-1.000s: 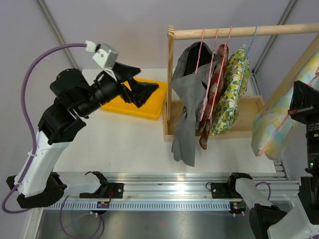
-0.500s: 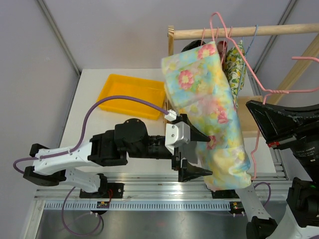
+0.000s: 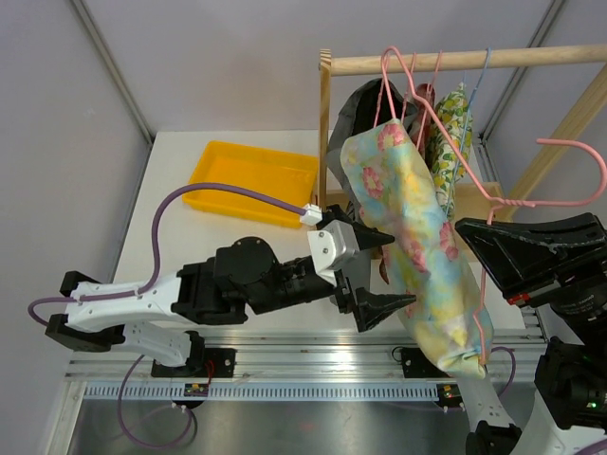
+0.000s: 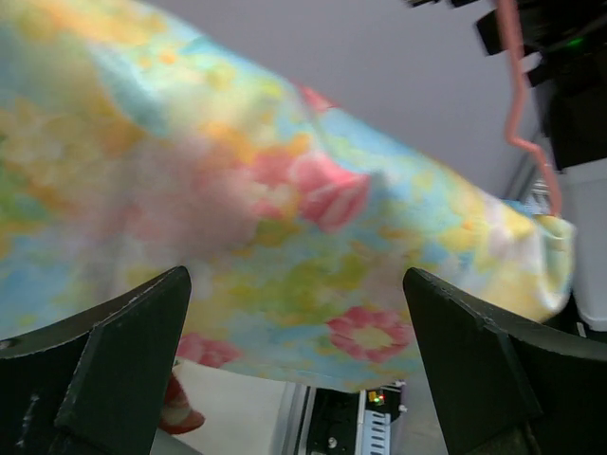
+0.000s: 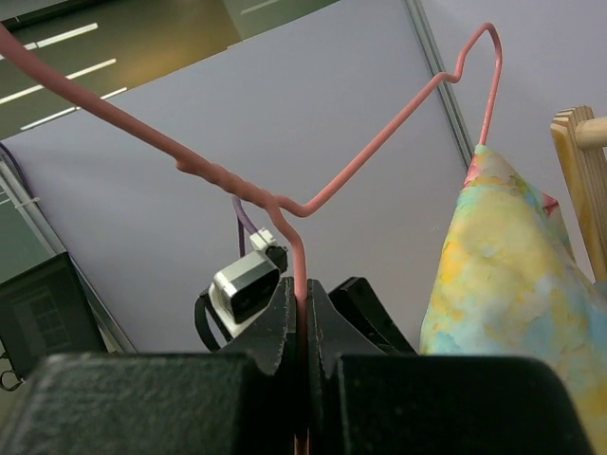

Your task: Remove the skirt from the hanger

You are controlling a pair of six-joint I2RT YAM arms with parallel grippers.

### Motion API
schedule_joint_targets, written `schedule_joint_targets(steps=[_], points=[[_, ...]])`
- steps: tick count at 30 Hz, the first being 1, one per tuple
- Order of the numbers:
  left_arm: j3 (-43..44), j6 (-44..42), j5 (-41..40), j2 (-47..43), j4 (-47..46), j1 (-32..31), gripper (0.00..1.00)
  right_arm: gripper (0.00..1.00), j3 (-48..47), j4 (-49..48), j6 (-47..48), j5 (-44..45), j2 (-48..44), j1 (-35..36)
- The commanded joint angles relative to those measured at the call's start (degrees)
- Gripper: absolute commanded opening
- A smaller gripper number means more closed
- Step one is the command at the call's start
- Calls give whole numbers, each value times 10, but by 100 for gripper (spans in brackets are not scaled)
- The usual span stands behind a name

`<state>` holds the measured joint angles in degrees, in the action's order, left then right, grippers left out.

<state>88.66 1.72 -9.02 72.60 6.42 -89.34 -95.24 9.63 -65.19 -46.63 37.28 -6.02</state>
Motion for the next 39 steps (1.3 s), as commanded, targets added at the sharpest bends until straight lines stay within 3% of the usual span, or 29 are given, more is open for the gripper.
schedule_joint_targets(steps=[1,7,15,17,21,22,24,25,28,32,36,39], points=[[-28,-11,-104,0,-11,-4,99,0,-14,-47,-19,-9,2,0],[-8,-2,-108,39,-25,-4,99,0,10,-63,-29,-12,-3,0],[41,21,58,82,-44,-4,99,0,10,-56,-18,-14,1,0],[32,29,107,77,-49,-4,99,0,7,-48,-13,-15,3,0],[-14,42,128,45,-120,-4,97,0,12,-49,-12,-14,3,0],[-19,41,126,43,-126,-4,79,0,15,-51,-13,-14,2,0],[-17,39,114,40,-127,-4,54,0,20,-53,-14,-14,2,0],[-18,39,109,37,-126,-4,30,0,21,-52,-14,-14,3,0],[-23,41,93,22,-111,-4,24,0,19,-49,-11,-17,4,0],[-52,41,40,-14,-82,-9,0,0,15,-24,14,-12,6,2],[-95,45,-3,-77,-66,-11,0,0,11,-7,38,-4,9,4],[-102,37,-55,-137,1,-16,0,0,-6,32,78,8,14,7]])
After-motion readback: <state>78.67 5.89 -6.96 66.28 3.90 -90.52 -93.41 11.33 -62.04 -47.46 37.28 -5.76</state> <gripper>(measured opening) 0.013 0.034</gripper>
